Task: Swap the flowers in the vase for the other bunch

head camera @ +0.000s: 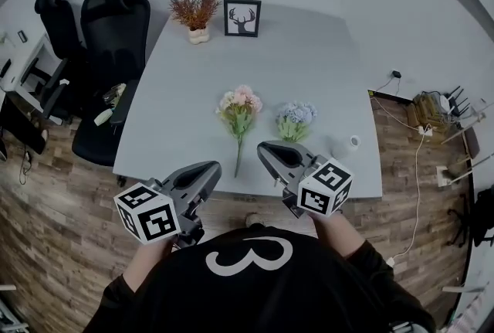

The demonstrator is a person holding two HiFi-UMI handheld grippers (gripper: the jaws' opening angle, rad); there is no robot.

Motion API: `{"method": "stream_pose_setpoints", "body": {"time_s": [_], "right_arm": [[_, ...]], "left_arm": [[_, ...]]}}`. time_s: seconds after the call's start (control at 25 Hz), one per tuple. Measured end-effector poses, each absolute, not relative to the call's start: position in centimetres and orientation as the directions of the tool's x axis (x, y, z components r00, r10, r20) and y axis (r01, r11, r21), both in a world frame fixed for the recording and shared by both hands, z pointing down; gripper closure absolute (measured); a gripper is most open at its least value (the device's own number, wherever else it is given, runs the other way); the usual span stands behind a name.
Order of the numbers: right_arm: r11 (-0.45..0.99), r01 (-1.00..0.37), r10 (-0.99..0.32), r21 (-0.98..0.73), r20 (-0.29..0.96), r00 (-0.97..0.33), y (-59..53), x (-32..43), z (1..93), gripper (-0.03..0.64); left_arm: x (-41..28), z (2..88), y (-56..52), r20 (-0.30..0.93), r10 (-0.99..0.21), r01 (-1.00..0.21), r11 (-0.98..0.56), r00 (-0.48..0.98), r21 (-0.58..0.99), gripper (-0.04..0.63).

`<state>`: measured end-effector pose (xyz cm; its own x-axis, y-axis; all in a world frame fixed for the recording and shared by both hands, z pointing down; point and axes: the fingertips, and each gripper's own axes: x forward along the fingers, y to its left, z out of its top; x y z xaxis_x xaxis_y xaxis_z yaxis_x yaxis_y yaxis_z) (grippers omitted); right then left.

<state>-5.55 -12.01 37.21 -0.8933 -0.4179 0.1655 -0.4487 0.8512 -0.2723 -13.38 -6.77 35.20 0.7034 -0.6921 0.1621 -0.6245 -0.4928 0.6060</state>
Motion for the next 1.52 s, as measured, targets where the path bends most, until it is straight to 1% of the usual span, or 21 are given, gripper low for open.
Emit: {"method": "stream_pose_setpoints", "body": {"time_s": [0.12, 0.2, 0.32, 0.4, 0.52, 0.72, 0.84, 1.0, 1.16, 1.32, 1.52], "right_arm": [[0.86, -0.433, -0.387, -0.269, 0.207, -0.898, -13.8, -7.1, 38.3, 0.606], [0.861, -0.429, -0.374, -0.274, 0.233, -0.898, -15.1, -8.2, 39.1, 0.593], [0.87, -0.392, -0.33, -0.298, 0.239, -0.913, -16.4, -10.1, 39.7, 0.5], [0.871, -0.394, -0.328, -0.292, 0.251, -0.911, -17.1, -10.9, 40.3, 0.458], [0.844, -0.457, -0.378, -0.279, 0.293, -0.878, -19.4, -11.3, 42.1, 0.393], [0.769, -0.568, -0.445, -0.293, 0.392, -0.805, -23.2, -11.4, 46.6, 0.308], [0.725, -0.625, -0.469, -0.291, 0.456, -0.757, -24.6, -11.4, 49.3, 0.298], [0.686, -0.656, -0.452, -0.316, 0.521, -0.724, -26.1, -12.2, 51.9, 0.298], [0.6, -0.707, -0.45, -0.375, 0.573, -0.685, -27.9, -12.2, 54.4, 0.299], [0.552, -0.752, -0.435, -0.361, 0.645, -0.629, -29.5, -11.9, 56.4, 0.3], [0.5, -0.798, -0.459, -0.336, 0.679, -0.573, -30.9, -11.8, 57.7, 0.345]], "left_arm": [[-14.7, 36.0, -7.2, 0.169, -0.722, -0.639, -0.447, 0.671, 0.626, 0.584], [-15.6, 36.6, -7.4, 0.181, -0.738, -0.649, -0.415, 0.65, 0.638, 0.584], [-16.9, 37.4, -7.8, 0.199, -0.759, -0.665, -0.374, 0.62, 0.647, 0.584], [-17.7, 37.9, -7.9, 0.213, -0.77, -0.676, -0.35, 0.602, 0.648, 0.584], [-18.6, 38.8, -8.1, 0.232, -0.782, -0.683, -0.309, 0.579, 0.662, 0.584], [-19.6, 40.2, -8.6, 0.258, -0.787, -0.679, -0.258, 0.56, 0.687, 0.584], [-20.4, 40.8, -8.2, 0.274, -0.795, -0.687, -0.23, 0.541, 0.689, 0.584], [-22.3, 41.6, -7.6, 0.329, -0.808, -0.751, -0.197, 0.488, 0.63, 0.584], [-23.9, 42.3, -6.9, 0.343, -0.824, -0.755, -0.148, 0.452, 0.639, 0.584], [-26.8, 43.1, -6.9, 0.365, -0.849, -0.771, -0.074, 0.381, 0.633, 0.584], [-28.8, 43.3, -6.2, 0.375, -0.869, -0.778, -0.018, 0.323, 0.628, 0.584]]}}
